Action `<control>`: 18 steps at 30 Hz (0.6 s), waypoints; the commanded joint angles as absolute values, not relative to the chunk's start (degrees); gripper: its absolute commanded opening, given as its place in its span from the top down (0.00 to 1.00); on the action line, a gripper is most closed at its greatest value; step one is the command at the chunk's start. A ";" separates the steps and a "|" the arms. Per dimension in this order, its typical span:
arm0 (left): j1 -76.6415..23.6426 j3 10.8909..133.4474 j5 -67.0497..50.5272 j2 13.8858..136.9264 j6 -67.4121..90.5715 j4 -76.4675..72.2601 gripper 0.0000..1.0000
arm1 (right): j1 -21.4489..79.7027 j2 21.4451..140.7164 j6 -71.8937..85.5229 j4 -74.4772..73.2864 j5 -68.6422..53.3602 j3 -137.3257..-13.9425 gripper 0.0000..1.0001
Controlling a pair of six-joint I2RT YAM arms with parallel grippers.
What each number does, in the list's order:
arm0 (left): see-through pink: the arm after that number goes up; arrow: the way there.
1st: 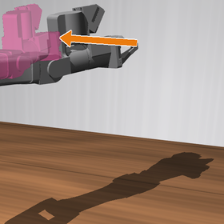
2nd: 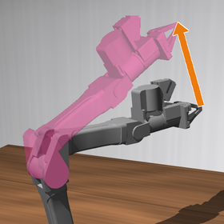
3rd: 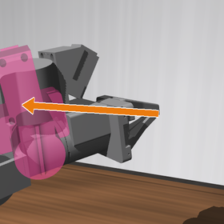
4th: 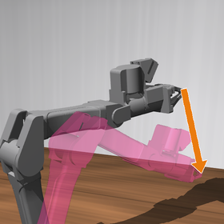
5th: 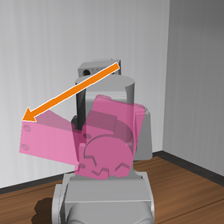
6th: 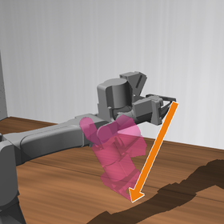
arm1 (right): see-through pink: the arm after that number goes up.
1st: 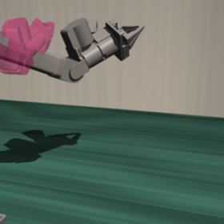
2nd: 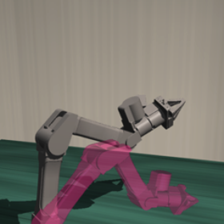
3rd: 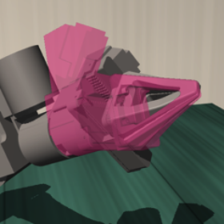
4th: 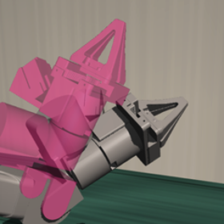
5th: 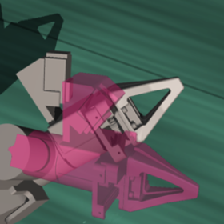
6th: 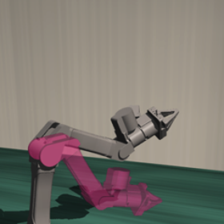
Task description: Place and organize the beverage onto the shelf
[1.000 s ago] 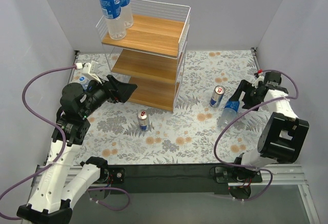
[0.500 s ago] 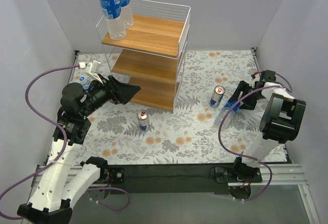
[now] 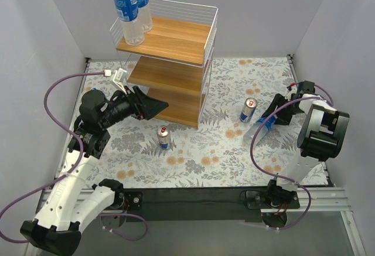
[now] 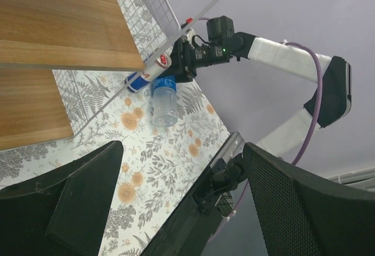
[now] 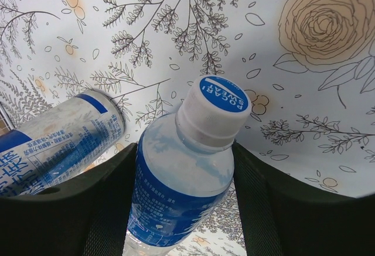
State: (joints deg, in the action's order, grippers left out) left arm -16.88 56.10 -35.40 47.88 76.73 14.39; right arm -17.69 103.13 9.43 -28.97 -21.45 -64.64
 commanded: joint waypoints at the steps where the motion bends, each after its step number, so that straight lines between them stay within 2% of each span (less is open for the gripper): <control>1: -18.72 55.37 -36.30 48.16 76.91 13.45 0.18 | -18.72 104.15 6.94 -30.85 -16.44 -63.46 0.51; 10: -31.10 53.88 -29.10 51.50 73.31 13.27 0.18 | -21.44 98.36 4.93 -30.59 -19.07 -60.74 0.69; 18: -39.98 53.17 -24.79 55.81 70.58 11.26 0.18 | -23.20 90.80 4.92 -28.92 -25.13 -56.78 0.76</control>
State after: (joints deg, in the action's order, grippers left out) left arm -37.93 53.49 -27.59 55.59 72.86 13.21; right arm -22.35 95.33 6.09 -29.12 -21.45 -57.34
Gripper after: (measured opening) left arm 0.825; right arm 0.662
